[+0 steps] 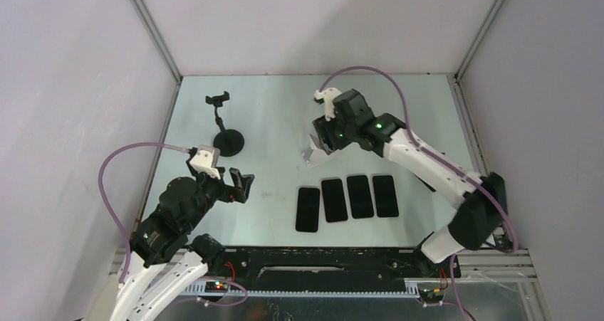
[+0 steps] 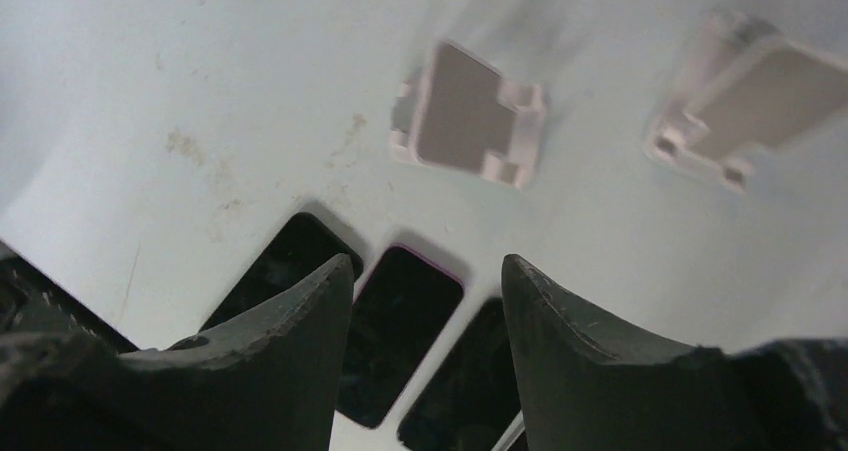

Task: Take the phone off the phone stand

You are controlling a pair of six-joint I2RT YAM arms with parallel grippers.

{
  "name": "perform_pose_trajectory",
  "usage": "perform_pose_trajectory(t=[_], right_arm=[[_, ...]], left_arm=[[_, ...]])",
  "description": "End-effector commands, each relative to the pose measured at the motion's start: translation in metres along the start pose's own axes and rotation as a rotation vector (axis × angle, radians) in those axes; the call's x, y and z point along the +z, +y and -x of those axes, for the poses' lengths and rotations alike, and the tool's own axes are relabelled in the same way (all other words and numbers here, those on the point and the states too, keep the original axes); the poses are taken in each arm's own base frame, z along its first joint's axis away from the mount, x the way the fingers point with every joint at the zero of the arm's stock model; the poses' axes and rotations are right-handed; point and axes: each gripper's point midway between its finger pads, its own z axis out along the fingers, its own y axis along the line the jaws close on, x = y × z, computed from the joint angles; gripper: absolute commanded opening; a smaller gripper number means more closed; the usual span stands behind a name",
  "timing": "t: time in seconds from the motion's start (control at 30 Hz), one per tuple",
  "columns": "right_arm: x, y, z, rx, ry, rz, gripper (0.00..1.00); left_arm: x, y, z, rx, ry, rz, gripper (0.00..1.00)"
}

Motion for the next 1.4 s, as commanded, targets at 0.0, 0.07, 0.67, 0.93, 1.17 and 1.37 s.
perform_pose_trajectory(t=[0.0,0.07,0.67,0.93,1.17,1.37], right_arm=[[-0.051,-0.035,0.02,0.208,-0.186,-0.189,0.59],[-0.068,-0.05,0.011,0.282,-0.202,-0.266,0.6],[-0.199,-0.105,-0.104,0.511,-0.587,-0.536,0.98],[-0.224,-0.119,-0.135,0.576,-0.809,-0.6,0.99],[-0.236,-0.125,-0.143,0.602,-0.856,-0.643,0.99],[-0.232,-0.124,-0.145,0.589,-0.834,-0.646,0.99]], left_arm=[[0.002,0.002,0.007,-0.015,-0.028,0.019,0.98],[0.002,0.005,0.007,-0.016,-0.027,0.04,0.98],[0.004,0.013,0.005,-0.022,-0.002,0.096,0.98],[0.0,0.031,0.008,-0.044,-0.014,0.203,0.98],[-0.001,0.032,0.007,-0.041,-0.005,0.211,0.98],[0.0,0.024,0.007,-0.035,-0.011,0.159,0.98]])
